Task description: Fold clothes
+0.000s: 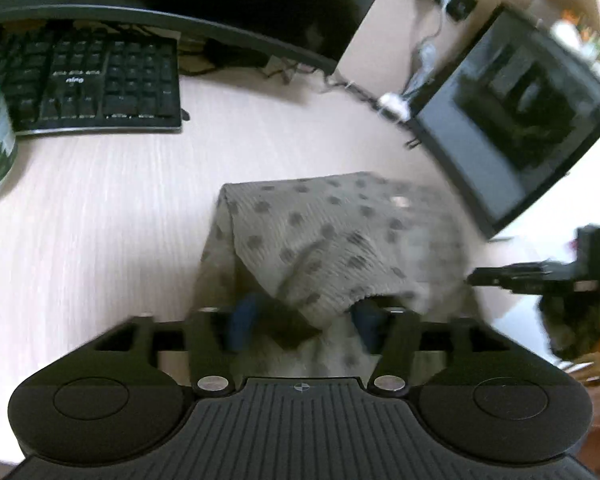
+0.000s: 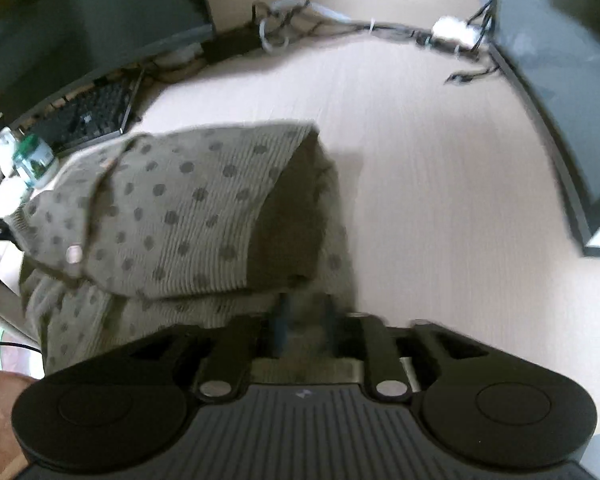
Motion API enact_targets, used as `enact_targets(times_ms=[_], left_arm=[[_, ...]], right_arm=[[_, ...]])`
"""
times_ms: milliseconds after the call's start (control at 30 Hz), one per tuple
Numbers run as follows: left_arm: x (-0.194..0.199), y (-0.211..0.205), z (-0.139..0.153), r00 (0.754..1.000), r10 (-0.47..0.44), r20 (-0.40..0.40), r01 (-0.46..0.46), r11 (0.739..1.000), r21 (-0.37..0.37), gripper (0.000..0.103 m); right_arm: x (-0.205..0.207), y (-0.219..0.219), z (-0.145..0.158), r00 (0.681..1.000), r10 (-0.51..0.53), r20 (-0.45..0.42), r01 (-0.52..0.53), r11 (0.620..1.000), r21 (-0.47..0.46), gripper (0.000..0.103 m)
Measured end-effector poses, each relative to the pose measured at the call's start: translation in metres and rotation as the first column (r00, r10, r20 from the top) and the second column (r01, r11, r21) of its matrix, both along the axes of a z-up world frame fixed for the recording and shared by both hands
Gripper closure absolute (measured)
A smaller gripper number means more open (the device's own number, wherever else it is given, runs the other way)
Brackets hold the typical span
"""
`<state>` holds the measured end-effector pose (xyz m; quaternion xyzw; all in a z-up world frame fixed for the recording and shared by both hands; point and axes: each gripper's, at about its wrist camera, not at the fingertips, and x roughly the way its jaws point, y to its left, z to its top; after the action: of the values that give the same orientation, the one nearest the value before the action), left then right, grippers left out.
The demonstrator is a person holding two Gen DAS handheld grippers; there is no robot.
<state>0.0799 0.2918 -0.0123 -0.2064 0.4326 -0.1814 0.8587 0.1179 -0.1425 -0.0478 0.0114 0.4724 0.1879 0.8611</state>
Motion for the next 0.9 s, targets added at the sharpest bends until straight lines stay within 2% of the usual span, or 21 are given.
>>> enact_targets(times_ms=[33,67,133,233,267,300,333,367,400,433,600,667,700,767,833,900], left_arm=[[0.005,0.002,-0.001,1.000,0.019,-0.012,-0.020,0.999,-0.034,0.029],[0.009,0.004,-0.002,0.999,0.038,-0.024,-0.040,0.997,-0.068,0.021],[0.019,0.009,-0.005,0.996,0.075,-0.050,-0.081,0.988,-0.134,0.015],[0.033,0.015,-0.008,0.988,0.125,-0.094,-0.144,0.962,-0.230,0.016],[0.039,0.014,-0.012,0.984,0.134,-0.117,-0.158,0.959,-0.237,0.018],[0.048,0.007,-0.017,0.982,0.131,-0.138,-0.159,0.965,-0.209,0.021],[0.056,0.001,-0.019,0.981,0.127,-0.143,-0.152,0.972,-0.178,0.029],[0.064,-0.005,-0.021,0.981,0.123,-0.149,-0.145,0.979,-0.147,0.035],[0.073,-0.012,-0.024,0.981,0.119,-0.155,-0.137,0.984,-0.115,0.037],[0.081,-0.018,-0.026,0.980,0.115,-0.160,-0.130,0.988,-0.084,0.039],[0.134,-0.027,-0.023,0.980,0.167,-0.111,-0.172,0.984,-0.040,0.061],[0.156,-0.034,-0.014,0.983,0.171,-0.065,-0.173,0.984,-0.038,0.078],[0.165,-0.038,-0.008,0.985,0.169,-0.040,-0.171,0.985,-0.039,0.079],[0.180,-0.046,0.002,0.987,0.161,0.004,-0.161,0.987,-0.023,0.079],[0.180,-0.053,0.007,0.990,0.137,0.019,-0.138,0.989,0.059,0.075],[0.169,-0.057,0.006,0.995,0.101,0.001,-0.100,0.984,0.145,0.068]], right_arm=[[-0.002,-0.007,0.006,1.000,-0.015,0.021,0.015,1.000,0.017,0.046],[-0.002,-0.013,0.012,0.999,-0.031,0.038,0.029,0.999,0.042,0.041],[0.004,-0.018,0.022,0.996,-0.064,0.056,0.056,0.991,0.120,0.039],[0.031,-0.013,0.024,0.992,-0.113,0.053,0.099,0.971,0.217,0.034],[0.042,-0.008,0.019,0.991,-0.123,0.043,0.110,0.965,0.236,0.033],[0.053,-0.001,0.012,0.992,-0.122,0.028,0.111,0.963,0.245,0.032],[0.063,0.006,0.003,0.993,-0.117,0.011,0.110,0.962,0.249,0.032],[0.071,0.013,-0.006,0.995,-0.099,-0.010,0.098,0.964,0.248,0.039],[0.078,0.021,-0.014,0.997,-0.068,-0.026,0.072,0.967,0.243,0.059],[0.083,0.030,-0.020,0.999,-0.038,-0.028,0.043,0.973,0.226,0.067],[0.124,0.044,-0.018,0.998,-0.025,0.060,0.016,0.990,0.141,0.081],[0.149,0.040,-0.009,0.993,-0.048,0.107,0.034,0.991,0.129,0.082],[0.161,0.037,-0.003,0.989,-0.060,0.138,0.043,0.992,0.121,0.082],[0.181,0.031,0.009,0.980,-0.066,0.188,0.049,0.994,0.095,0.082],[0.192,0.024,0.012,0.980,-0.060,0.191,0.054,0.998,0.037,0.079],[0.189,0.012,0.010,0.978,-0.068,0.196,0.073,0.997,-0.015,0.068]])
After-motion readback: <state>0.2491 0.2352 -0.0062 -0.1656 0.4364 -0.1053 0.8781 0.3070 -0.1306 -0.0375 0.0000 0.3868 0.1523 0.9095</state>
